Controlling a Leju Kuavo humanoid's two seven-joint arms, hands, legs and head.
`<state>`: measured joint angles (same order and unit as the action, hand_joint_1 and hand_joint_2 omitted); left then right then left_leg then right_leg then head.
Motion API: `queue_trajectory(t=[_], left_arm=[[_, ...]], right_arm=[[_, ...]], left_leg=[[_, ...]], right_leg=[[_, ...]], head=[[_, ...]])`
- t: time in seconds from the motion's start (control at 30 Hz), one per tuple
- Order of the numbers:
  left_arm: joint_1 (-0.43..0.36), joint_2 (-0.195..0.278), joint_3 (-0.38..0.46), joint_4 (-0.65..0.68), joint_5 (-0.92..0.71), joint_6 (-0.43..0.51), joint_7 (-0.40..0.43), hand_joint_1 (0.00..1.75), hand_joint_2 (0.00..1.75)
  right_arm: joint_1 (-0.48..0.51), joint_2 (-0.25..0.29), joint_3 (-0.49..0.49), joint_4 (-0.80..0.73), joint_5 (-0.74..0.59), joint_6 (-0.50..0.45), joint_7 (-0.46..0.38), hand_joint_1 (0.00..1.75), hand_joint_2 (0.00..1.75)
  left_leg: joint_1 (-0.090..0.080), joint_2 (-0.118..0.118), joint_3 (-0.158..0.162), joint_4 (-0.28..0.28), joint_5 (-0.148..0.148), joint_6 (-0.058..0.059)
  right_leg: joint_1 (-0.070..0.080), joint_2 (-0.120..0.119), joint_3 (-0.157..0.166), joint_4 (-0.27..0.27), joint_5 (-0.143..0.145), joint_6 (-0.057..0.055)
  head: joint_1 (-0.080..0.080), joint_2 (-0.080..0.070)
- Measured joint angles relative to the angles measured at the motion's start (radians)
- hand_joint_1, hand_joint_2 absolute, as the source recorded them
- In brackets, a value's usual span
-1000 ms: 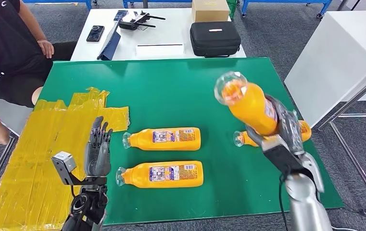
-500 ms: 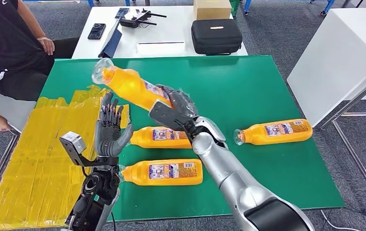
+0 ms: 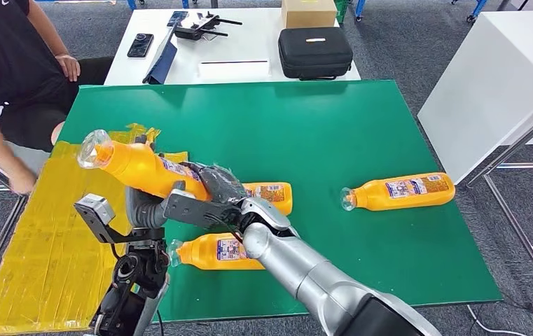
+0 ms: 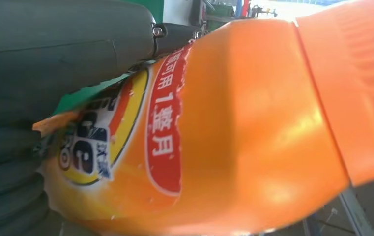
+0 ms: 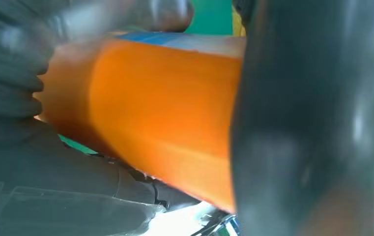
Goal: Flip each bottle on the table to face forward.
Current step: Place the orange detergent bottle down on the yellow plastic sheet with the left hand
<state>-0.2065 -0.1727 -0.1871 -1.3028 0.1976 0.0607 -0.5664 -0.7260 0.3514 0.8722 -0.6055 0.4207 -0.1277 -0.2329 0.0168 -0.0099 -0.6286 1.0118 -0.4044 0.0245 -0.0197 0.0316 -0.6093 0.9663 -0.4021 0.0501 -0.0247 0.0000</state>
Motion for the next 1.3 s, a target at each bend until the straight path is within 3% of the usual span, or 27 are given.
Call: queue_trajectory(t=[0.27,0.3,0.4,0.43,1.07,1.1,1.2,1.23,1.3], left_arm=[[0.037,0.005,0.007,0.000,0.022,-0.006,-0.005,0.02,1.75],[0.040,0.005,0.008,-0.001,0.026,-0.009,-0.005,0.16,1.75],[0.049,0.005,0.011,-0.005,0.042,-0.021,-0.005,1.44,1.75],[0.053,0.005,0.013,-0.008,0.046,-0.023,-0.005,1.74,1.75],[0.097,-0.002,0.043,-0.071,0.079,-0.053,0.005,1.75,1.75],[0.097,-0.002,0.044,-0.072,0.079,-0.053,0.005,1.75,1.75],[0.098,-0.002,0.047,-0.073,0.076,-0.053,0.004,1.75,1.75],[0.098,-0.002,0.048,-0.076,0.068,-0.048,0.000,1.75,1.75],[0.099,0.001,0.050,-0.087,0.015,-0.012,-0.017,1.75,1.75]], right_arm=[[0.010,-0.001,0.112,0.000,0.025,-0.023,0.030,1.75,1.75],[0.010,-0.001,0.119,0.000,0.025,-0.023,0.032,1.75,1.75],[0.011,-0.001,0.142,0.000,0.026,-0.020,0.039,1.75,1.75],[0.011,-0.001,0.148,0.000,0.026,-0.020,0.041,1.75,1.75],[0.009,0.001,0.187,0.000,0.025,-0.016,0.056,1.73,1.75],[0.009,0.001,0.188,0.000,0.025,-0.016,0.056,1.30,1.75],[0.009,0.001,0.191,0.001,0.027,-0.017,0.059,0.00,0.44],[0.009,0.001,0.192,0.002,0.028,-0.018,0.060,0.00,0.00],[0.009,0.000,0.191,0.007,0.032,-0.026,0.052,0.00,0.00]], left_leg=[[0.000,0.000,0.000,0.000,0.000,0.000],[0.000,0.000,0.000,0.000,0.000,0.000],[0.000,0.001,0.000,0.000,0.000,0.000],[0.000,0.001,0.000,0.000,0.000,0.000],[0.000,0.001,0.000,0.000,0.000,0.000],[0.000,0.001,0.000,0.000,0.000,0.000],[0.000,0.001,0.000,0.000,0.000,0.000],[0.000,0.001,-0.001,0.000,0.000,0.000],[0.000,0.001,-0.001,0.000,0.000,0.000]], right_leg=[[0.000,0.000,-0.001,0.000,0.000,0.000],[0.000,0.000,-0.001,0.000,0.000,0.000],[0.000,0.000,-0.001,0.000,0.000,0.000],[0.000,0.000,-0.001,0.000,0.000,0.000],[0.000,0.000,-0.002,0.000,0.000,0.000],[0.000,0.000,-0.002,0.000,0.000,0.000],[0.000,0.000,-0.002,0.000,0.000,0.000],[0.000,0.000,-0.002,0.000,0.000,0.000],[0.000,0.000,-0.002,0.000,0.000,0.000]], head=[[0.000,0.000],[0.000,0.000],[0.000,0.000],[0.000,0.000],[0.000,0.000],[0.000,0.000],[0.000,0.000],[0.000,0.000],[0.000,0.000]])
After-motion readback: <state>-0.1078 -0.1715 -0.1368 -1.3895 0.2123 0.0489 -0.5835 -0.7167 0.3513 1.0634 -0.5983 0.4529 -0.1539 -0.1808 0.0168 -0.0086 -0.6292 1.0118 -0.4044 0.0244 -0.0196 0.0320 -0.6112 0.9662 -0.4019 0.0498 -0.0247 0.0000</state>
